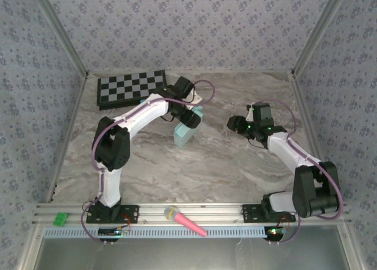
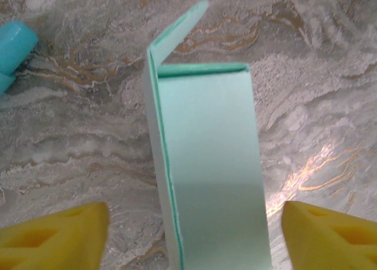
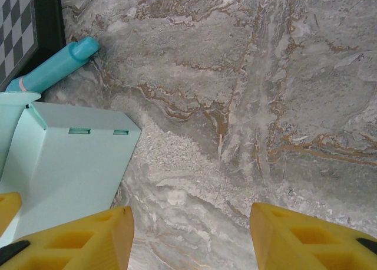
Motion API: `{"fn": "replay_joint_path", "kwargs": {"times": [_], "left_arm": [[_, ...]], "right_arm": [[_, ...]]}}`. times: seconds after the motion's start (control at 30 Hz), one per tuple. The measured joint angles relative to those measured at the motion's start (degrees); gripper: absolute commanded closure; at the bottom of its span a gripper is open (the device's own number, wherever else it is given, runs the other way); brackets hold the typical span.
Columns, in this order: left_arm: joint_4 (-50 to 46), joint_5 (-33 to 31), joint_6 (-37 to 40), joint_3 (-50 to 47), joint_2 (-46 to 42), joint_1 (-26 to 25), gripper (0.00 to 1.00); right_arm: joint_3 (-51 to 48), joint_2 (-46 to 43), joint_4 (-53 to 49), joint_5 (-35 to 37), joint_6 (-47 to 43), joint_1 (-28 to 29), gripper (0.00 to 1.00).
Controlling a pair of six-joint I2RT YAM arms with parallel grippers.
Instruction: Fold the paper box
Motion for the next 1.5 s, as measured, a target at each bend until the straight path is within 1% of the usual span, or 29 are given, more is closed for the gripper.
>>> {"fn": "replay_joint_path", "kwargs": {"times": [0.07,0.27,0.3,0.37,0.43,0.5,0.53,0.8,0.9,1.03,1.13,1.37,1.5], "left_arm": [[-0.2,0.0,0.3,0.0,0.0,0.0,0.15],[-0.3,-1.8,0.5,0.0,0.1,-1.1,0.17],[-0.3,-2.3,0.5,0.0,0.1,-1.4,0.18],[-0.4,-3.4,0.3,0.0,0.4,-1.9,0.23],[-0.5,-4.4,0.4,0.0,0.9,-2.3,0.25],[-0.6,-5.6,0.4,0.0,1.5,-2.7,0.34],[-0.7,-6.1,0.5,-0.1,1.8,-3.0,0.35],[-0.6,-7.9,3.2,-0.3,2.3,-3.1,0.42],[-0.6,-8.0,5.6,-0.3,2.3,-3.1,0.44],[0.2,-7.6,10.4,-1.1,2.2,-3.1,0.43],[0.3,-6.1,13.9,-1.2,2.1,-2.9,0.43],[-1.1,2.4,24.6,-1.1,2.1,-1.1,0.48],[-2.2,5.5,30.8,-1.1,2.1,-0.6,0.48]], "right_arm": [[-0.1,0.0,0.0,0.0,0.0,0.0,0.44],[-0.8,0.0,0.1,0.0,0.0,0.0,0.44],[-0.8,0.1,0.1,0.0,0.0,0.0,0.44],[-0.9,0.1,0.2,0.0,0.0,0.0,0.44],[-0.9,0.1,0.3,-0.1,0.0,0.0,0.44],[-1.0,0.1,0.6,-0.2,0.0,0.0,0.44],[-1.1,0.1,0.7,-0.2,0.0,0.0,0.44],[-1.6,0.1,0.7,-0.2,0.0,-0.1,0.44],[-1.6,0.1,0.9,-0.2,0.0,-0.2,0.44],[-1.7,0.1,1.2,-0.2,0.0,-0.2,0.44],[-1.9,0.1,1.1,-0.2,0.0,-0.4,0.44],[-2.6,0.0,1.1,-0.2,0.0,-0.5,0.44],[-3.0,-0.3,1.1,-0.2,0.0,-0.8,0.44]]}}
